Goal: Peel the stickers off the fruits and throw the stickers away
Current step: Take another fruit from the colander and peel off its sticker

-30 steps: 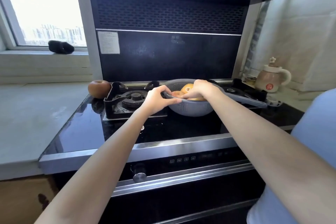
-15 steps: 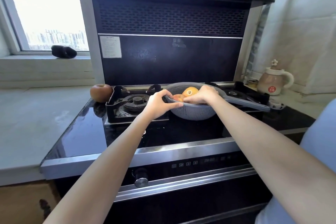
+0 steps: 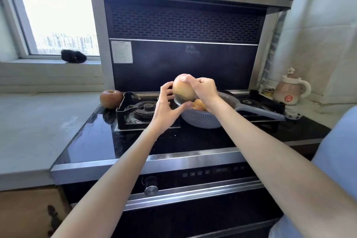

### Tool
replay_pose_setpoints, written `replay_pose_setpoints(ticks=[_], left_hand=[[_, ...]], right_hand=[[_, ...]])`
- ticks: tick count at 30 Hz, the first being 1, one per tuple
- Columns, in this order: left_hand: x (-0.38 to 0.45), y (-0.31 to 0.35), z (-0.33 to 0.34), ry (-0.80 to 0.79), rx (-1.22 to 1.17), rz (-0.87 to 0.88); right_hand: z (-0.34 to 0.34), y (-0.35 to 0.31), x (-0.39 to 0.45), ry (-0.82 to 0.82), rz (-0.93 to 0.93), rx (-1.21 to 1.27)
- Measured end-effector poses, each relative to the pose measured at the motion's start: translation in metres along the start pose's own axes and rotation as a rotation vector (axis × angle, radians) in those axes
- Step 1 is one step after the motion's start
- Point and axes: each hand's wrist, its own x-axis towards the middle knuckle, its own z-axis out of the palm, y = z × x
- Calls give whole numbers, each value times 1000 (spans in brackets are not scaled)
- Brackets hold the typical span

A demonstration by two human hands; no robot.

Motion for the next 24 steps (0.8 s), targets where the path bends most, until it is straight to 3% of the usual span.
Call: replay_pose_setpoints(ticks=[7,15,20,24], left_hand=[[-29,8,-14,113,-23,101],[-62,-17,-16,141,-91,4],[-59,-20,-18,69,-142,-109],[-58,-23,-18,62,-188,-188]], right_hand=[[22,15,-40,-67,-44,57],[44,65,-70,10,-187,-31],[38,86,-73,-27,3,279],[32,88,-72,-190,42,363]])
